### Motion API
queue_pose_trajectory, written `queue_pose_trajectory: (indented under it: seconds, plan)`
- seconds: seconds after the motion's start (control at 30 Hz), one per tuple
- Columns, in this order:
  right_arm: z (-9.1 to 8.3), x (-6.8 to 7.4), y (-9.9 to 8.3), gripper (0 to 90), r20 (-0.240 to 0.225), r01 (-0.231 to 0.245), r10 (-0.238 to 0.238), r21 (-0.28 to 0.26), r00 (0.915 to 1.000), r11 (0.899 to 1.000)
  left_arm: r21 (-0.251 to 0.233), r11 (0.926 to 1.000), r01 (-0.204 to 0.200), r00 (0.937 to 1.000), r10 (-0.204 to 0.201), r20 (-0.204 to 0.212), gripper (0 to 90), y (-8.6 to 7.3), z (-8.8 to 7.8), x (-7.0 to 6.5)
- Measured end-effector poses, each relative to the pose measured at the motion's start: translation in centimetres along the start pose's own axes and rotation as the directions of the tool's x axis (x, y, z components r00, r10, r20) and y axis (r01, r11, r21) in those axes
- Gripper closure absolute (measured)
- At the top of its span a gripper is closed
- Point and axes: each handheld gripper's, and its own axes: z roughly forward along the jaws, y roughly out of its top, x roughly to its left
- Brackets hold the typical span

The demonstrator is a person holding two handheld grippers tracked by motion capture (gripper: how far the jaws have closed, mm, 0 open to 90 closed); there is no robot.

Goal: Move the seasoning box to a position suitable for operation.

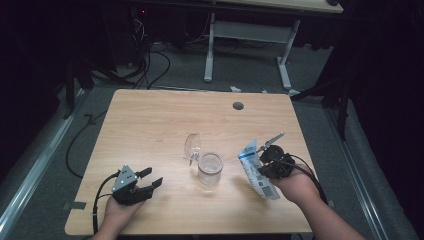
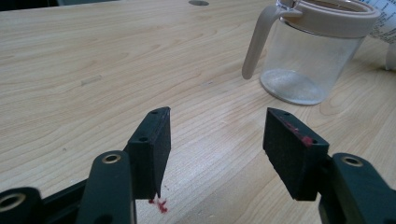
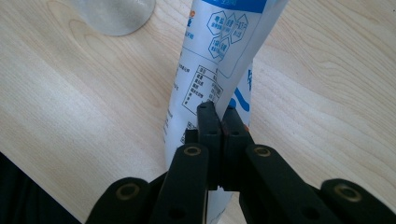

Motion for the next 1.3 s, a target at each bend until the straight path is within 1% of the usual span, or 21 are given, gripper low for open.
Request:
queue_pose_trajectory:
  seconds: [0.1, 0.2, 0.3, 0.4, 0.5, 0.6, 0.7, 0.77, 0.87, 0.93, 0.97, 1.07, 1.13, 1.3]
  plan:
    - [0.0, 0.0, -0.1, 89.8, 0.001, 0.003, -0.003, 0.005, 1.0, 1.0, -0.003, 1.0, -0.001, 1.0, 0.001, 0.008, 42.2, -0.1, 0.0, -0.1]
    - [0.0, 0.1, -0.2, 89.8, 0.006, 0.005, -0.005, 0.015, 1.0, 1.0, -0.002, 1.0, 0.0, 0.9997, 0.0, 0.025, 43.8, -0.1, 0.0, -0.3]
    - [0.0, 0.0, -0.2, 89.8, 0.002, 0.013, -0.013, 0.01, 0.9999, 1.0, -0.008, 1.0, 0.002, 0.9991, -0.001, 0.041, 44.3, -0.1, -0.1, -0.5]
    - [-0.2, 0.2, -0.2, 89.8, -0.001, 0.002, -0.002, 0.01, 1.0, 1.0, -0.001, 1.0, 0.009, 0.998, -0.009, 0.062, 44.1, -0.2, -0.1, -1.0]
    - [-0.3, 0.2, -0.2, 89.8, -0.007, 0.01, -0.01, 0.005, 0.9999, 1.0, 0.008, 0.9998, 0.018, 0.9959, -0.019, 0.089, 44.0, -0.6, -0.1, -1.9]
    - [-0.6, 0.5, -0.1, 89.8, -0.009, 0.02, -0.02, 0.005, 0.9998, 1.0, 0.023, 0.9997, 0.004, 0.9928, -0.007, 0.12, 43.6, -1.3, 0.0, -3.1]
    - [-1.0, 0.7, 0.0, 89.7, -0.012, 0.025, -0.025, -0.004, 0.9996, 1.0, 0.044, 0.9989, 0.017, 0.9871, -0.023, 0.158, 42.6, -2.2, 0.4, -4.3]
    - [-1.2, 0.9, 0.0, 89.8, -0.017, 0.023, -0.023, -0.016, 0.9996, 1.0, 0.058, 0.9981, 0.022, 0.9841, -0.032, 0.175, 42.1, -2.7, 0.7, -5.1]
    - [-1.4, 1.2, 0.1, 89.7, -0.022, 0.031, -0.032, -0.021, 0.9993, 0.999, 0.077, 0.9969, 0.018, 0.9793, -0.033, 0.2, 41.8, -3.3, 1.2, -6.2]
    - [-1.6, 1.4, 0.2, 89.8, -0.024, 0.04, -0.041, -0.022, 0.9989, 0.999, 0.074, 0.9971, 0.019, 0.9755, -0.035, 0.217, 41.3, -3.6, 1.5, -7.0]
    - [-1.7, 1.5, 0.3, 89.8, -0.023, 0.037, -0.037, -0.019, 0.999, 0.999, 0.077, 0.9969, 0.017, 0.9733, -0.034, 0.227, 41.3, -3.8, 1.7, -7.5]
    - [-2.0, 1.7, 0.5, 89.7, -0.028, 0.046, -0.047, -0.03, 0.9985, 0.998, 0.09, 0.996, -0.001, 0.9733, -0.02, 0.229, 41.3, -4.2, 2.2, -8.3]
    - [-2.2, 1.8, 0.6, 89.7, -0.031, 0.05, -0.052, -0.037, 0.9982, 0.998, 0.106, 0.9942, -0.022, 0.9716, -0.004, 0.237, 40.5, -4.6, 2.7, -9.0]
    - [-2.4, 2.0, 0.8, 89.8, -0.041, 0.059, -0.061, -0.05, 0.9973, 0.997, 0.141, 0.9892, -0.04, 0.9666, 0.002, 0.256, 38.6, -5.5, 3.8, -10.5]
